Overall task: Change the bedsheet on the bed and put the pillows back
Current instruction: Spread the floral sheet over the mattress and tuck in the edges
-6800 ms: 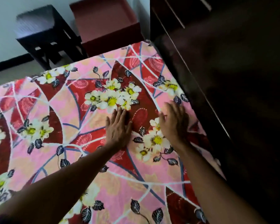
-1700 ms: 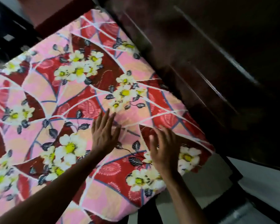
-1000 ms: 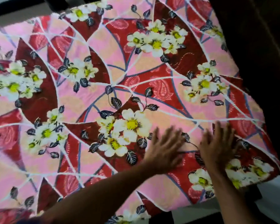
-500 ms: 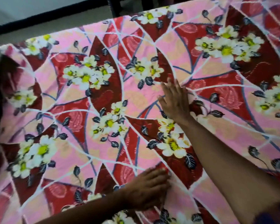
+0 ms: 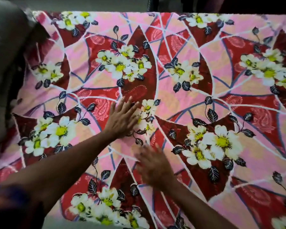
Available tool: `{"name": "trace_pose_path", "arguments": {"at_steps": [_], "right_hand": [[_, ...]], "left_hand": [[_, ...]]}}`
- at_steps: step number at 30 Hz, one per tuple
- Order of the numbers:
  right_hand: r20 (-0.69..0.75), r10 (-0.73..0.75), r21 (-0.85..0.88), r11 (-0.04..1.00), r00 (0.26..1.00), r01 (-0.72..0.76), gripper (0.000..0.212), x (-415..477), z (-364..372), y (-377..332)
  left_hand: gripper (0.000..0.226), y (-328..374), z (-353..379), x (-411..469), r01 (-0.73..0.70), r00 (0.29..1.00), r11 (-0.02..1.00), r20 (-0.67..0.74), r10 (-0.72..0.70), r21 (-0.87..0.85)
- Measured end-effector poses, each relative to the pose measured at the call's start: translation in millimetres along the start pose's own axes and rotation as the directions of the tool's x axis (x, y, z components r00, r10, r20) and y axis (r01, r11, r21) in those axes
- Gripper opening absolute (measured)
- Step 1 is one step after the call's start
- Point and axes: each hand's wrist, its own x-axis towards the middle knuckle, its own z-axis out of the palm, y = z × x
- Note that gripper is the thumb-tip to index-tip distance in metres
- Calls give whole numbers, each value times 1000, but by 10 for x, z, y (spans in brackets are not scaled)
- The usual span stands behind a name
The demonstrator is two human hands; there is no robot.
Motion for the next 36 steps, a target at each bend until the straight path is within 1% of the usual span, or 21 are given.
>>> {"name": "trace_pose_path", "arguments": {"at_steps": [2, 5, 7, 8, 9, 11, 13, 14, 16, 18, 20, 22, 25, 27, 28, 29, 31, 32, 33, 35, 36], "right_hand": [[-74, 169, -5, 985, 983, -170, 45, 315, -204, 438], [-184, 425, -41, 898, 887, -438, 57, 859, -485, 1145], [-148, 560, -46, 819, 815, -571, 64, 1203, -532, 1373], [-116, 579, -54, 808, 807, -587, 67, 1343, -492, 1370], [-87, 556, -75, 824, 826, -562, 69, 1455, -407, 1280], [-41, 424, -105, 899, 905, -426, 71, 1575, -153, 860], [-8, 212, -125, 969, 977, -212, 68, 1468, 156, 273], [24, 105, -110, 989, 994, -101, 66, 1330, 304, -32], [121, -58, -50, 997, 991, 64, 63, 1018, 492, -570], [180, -155, 13, 988, 971, 155, 59, 802, 554, -847], [162, -156, 45, 988, 974, 150, 58, 815, 505, -816], [95, -60, -4, 998, 994, 61, 59, 1055, 407, -599], [-7, 166, -68, 984, 986, -166, 59, 1584, 295, -161], [-29, 237, -88, 967, 971, -239, 62, 1872, 311, -69], [-30, 229, -94, 968, 973, -231, 64, 1961, 360, -132], [-15, 184, -95, 978, 983, -184, 66, 1998, 427, -272], [53, -21, -99, 995, 998, 26, 67, 1924, 611, -716], [101, -162, -83, 982, 982, 170, 66, 1795, 717, -975], [152, -285, -40, 955, 946, 294, 64, 1611, 813, -1215], [199, -469, 94, 883, 861, 460, 59, 1292, 925, -1542], [176, -530, 172, 846, 830, 504, 51, 1226, 963, -1601]], "left_hand": [[64, -41, 161, -175, 77, 997, 997, 8, -77, -13], [65, -29, 293, -455, 205, 978, 978, -20, -205, -32], [65, -35, 298, -611, 279, 959, 959, -37, -281, -45], [66, -45, 300, -698, 330, 943, 942, -29, -332, -66], [66, -60, 317, -794, 390, 919, 917, -20, -393, -86], [65, -130, 322, -988, 535, 842, 836, -5, -540, -123], [65, -210, 320, -1158, 629, 772, 762, 4, -636, -154], [64, -251, 320, -1240, 642, 761, 750, 15, -649, -160], [62, -344, 326, -1431, 658, 749, 736, 35, -662, -160], [61, -447, 320, -1644, 718, 688, 669, 52, -724, -192], [63, -544, 305, -1829, 781, 605, 579, 52, -794, -234], [67, -614, 293, -1963, 807, 554, 526, 36, -832, -270], [67, -573, 339, -2160, 806, 548, 520, 25, -836, -282], [65, -473, 406, -2312, 807, 540, 514, 8, -842, -291], [65, -421, 429, -2364, 814, 514, 488, 0, -858, -315], [65, -370, 430, -2400, 827, 464, 436, -6, -886, -355], [63, -353, 388, -2414, 824, 333, 311, -39, -942, -473], [62, -387, 337, -2401, 801, 311, 295, -58, -949, -522], [61, -435, 272, -2374, 768, 340, 332, -91, -936, -548], [61, -636, 143, -2227, 668, 476, 468, -152, -866, -578], [60, -780, 81, -2119, 611, 549, 530, -168, -819, -587]]}}
